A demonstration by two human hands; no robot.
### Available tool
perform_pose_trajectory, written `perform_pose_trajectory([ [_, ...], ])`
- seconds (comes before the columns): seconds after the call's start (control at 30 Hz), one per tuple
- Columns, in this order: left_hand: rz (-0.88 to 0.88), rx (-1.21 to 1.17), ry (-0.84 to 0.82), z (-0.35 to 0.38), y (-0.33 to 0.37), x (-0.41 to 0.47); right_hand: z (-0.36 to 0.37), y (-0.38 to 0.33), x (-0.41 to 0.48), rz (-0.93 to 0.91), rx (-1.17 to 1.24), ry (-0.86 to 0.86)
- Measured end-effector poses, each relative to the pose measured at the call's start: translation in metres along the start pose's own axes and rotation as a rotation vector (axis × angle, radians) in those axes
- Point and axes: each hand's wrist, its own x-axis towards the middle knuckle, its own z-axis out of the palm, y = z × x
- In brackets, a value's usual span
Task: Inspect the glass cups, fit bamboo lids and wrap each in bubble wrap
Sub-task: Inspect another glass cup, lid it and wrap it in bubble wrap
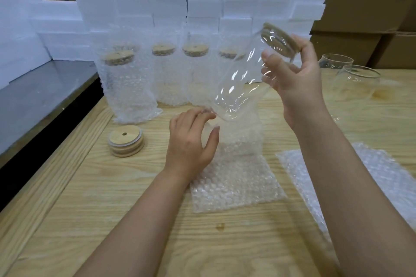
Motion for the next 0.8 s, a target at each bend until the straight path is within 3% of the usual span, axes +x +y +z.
perform_pose_trajectory([
  [0.23, -0.057, -0.06, 0.022, 0.0, 0.005, 0.003, -0.013, 0.0, 0.004, -0.016, -0.127, -0.126],
  [0.57, -0.106, -0.26, -0.025, -0.005, 0.012, 0.01, -0.004, -0.001, 0.0, -0.046, -0.194, -0.15],
  [0.8, -0.211, -0.346, 0.155, -0.008, 0.021, 0.026, 0.019, 0.013, -0.013, -0.041, -0.317, -0.235],
])
